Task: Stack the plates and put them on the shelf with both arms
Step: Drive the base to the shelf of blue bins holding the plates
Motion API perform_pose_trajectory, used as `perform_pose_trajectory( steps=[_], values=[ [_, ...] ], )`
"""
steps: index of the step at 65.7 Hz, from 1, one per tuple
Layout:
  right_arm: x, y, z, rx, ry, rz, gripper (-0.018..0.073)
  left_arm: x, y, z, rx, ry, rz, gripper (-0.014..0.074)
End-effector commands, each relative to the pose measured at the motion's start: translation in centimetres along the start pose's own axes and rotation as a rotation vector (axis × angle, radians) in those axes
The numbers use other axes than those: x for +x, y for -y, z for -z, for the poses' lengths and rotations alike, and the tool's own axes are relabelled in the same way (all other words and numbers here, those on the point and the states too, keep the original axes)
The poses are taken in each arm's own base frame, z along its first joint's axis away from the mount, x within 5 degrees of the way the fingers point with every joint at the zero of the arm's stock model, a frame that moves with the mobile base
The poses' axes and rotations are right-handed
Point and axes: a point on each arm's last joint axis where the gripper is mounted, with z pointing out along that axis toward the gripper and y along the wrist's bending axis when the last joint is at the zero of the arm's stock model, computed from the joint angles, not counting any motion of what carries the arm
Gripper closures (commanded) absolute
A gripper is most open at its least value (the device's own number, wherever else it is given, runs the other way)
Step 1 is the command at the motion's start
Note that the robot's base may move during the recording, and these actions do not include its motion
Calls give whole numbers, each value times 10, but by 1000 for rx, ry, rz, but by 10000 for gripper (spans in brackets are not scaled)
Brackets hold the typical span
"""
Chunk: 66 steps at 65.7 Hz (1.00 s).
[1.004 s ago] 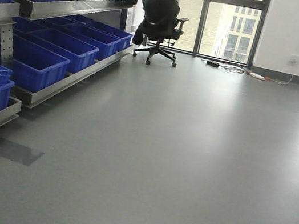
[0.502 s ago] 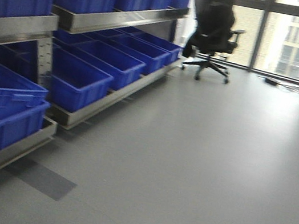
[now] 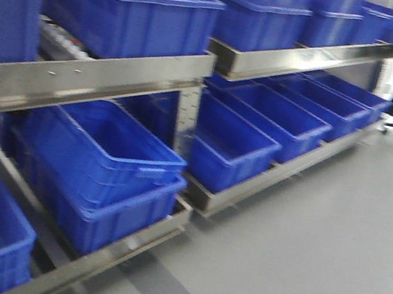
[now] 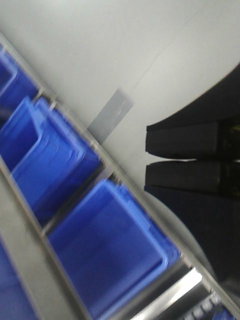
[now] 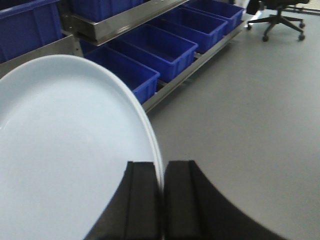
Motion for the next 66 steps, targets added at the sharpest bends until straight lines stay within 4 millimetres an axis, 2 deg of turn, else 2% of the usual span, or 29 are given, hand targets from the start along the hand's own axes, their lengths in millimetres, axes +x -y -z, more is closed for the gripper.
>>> perform_pose_trajectory(
  steps=[1, 66],
  values=[
    [-18, -3, 4, -20, 125, 4, 503, -16, 2, 5, 19, 106, 10, 514],
    [-18, -3, 4, -20, 123, 4, 503, -16, 2, 5, 19, 108, 10, 514]
  ],
)
